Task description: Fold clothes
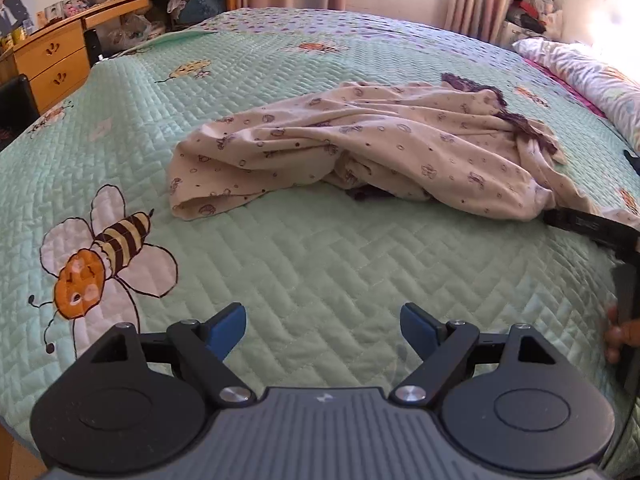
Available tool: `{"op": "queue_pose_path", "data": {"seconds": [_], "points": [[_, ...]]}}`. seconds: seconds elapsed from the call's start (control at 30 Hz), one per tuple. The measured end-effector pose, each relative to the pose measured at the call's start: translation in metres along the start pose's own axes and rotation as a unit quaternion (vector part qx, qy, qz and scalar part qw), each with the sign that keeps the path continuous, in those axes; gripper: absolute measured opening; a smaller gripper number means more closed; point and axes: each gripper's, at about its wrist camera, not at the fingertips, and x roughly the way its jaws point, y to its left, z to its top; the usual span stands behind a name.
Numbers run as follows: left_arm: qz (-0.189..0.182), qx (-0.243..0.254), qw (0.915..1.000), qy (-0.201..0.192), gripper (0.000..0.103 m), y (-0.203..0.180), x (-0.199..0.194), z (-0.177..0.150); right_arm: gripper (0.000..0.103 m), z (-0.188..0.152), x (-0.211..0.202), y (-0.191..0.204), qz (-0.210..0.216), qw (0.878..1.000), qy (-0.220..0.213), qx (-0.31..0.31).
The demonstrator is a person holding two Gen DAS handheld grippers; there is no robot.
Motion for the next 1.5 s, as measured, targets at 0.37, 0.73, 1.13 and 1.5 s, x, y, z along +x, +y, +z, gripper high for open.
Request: {"op": "queue_pose_path", "data": {"seconds": [0.37,0.73,1.13,1.5], "points": [[0.022,-0.002,0.9997,-0.006,0.088,0.007,0.002,0.005,0.103,-0.017,-0.009,0.012,-0.020,0.998,-0.012,-0.063],[0.053,0.034,0.9967,-0.051,0.096,0.025,0.000,0.049,0.103,0.016,-0.084,-0.003,0.038,0.979,-0.091,-0.178],[0.054,0.048,0.9974,-0.010,0.096,0.014,0.016,0.030,0.013,0.038,-0.006,0.011,0.022,0.967,-0.045,-0.250],[0.056,0.020,0.9974,-0.041,0.096,0.016,-0.035,0.021,0.012,0.090,-0.184,-0.124,0.008,0.968,-0.245,0.047]]}}
